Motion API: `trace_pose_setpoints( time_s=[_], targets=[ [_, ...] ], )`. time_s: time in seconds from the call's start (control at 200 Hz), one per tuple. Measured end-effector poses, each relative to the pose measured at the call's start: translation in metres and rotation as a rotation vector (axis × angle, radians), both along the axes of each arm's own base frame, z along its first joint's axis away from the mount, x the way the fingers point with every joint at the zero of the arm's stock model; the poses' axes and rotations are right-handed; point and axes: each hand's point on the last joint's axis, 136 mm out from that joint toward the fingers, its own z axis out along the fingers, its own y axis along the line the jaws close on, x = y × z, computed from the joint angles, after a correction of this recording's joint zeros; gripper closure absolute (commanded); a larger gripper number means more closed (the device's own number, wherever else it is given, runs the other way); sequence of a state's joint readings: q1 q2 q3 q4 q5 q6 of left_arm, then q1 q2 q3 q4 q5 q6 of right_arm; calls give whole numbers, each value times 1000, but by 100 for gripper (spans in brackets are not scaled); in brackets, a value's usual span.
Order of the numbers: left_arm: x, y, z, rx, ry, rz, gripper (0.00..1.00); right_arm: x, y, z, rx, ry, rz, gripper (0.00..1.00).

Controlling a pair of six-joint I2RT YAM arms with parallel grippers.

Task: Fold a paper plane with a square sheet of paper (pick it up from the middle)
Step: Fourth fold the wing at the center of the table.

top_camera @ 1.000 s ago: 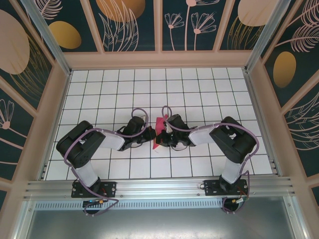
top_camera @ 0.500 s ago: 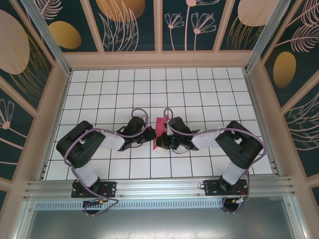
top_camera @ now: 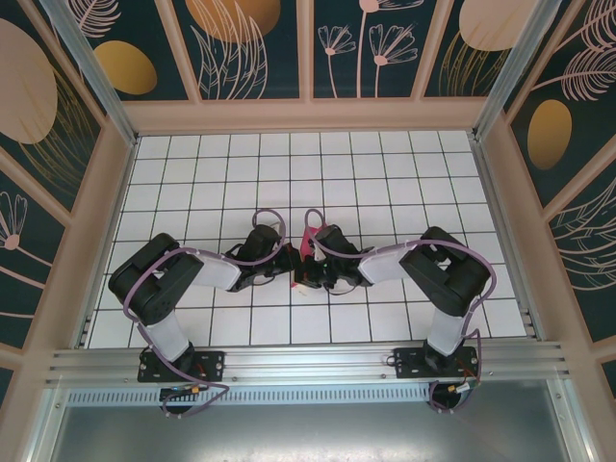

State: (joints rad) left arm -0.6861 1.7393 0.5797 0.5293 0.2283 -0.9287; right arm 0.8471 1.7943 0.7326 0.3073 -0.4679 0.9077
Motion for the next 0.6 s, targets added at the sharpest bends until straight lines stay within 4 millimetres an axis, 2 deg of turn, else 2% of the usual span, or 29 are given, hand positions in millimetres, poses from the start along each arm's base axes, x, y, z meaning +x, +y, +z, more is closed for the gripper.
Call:
trace_pose_setpoints(
  time_s=[0.195,0.31,0.45,0.595],
  targets=[
    [0,0,0,2,-1,2,100,1,-3,4,-19,-22,-4,92],
    [1,0,0,2,-2,2,100,7,-10,20,-23,-58,-19,92],
    [1,0,0,7,-5,-2,100,41,-29,47,2,-137,-105,93],
    [1,0,0,12,-4,-4,100,78,-50,48,-6,-160,-185,93]
  ],
)
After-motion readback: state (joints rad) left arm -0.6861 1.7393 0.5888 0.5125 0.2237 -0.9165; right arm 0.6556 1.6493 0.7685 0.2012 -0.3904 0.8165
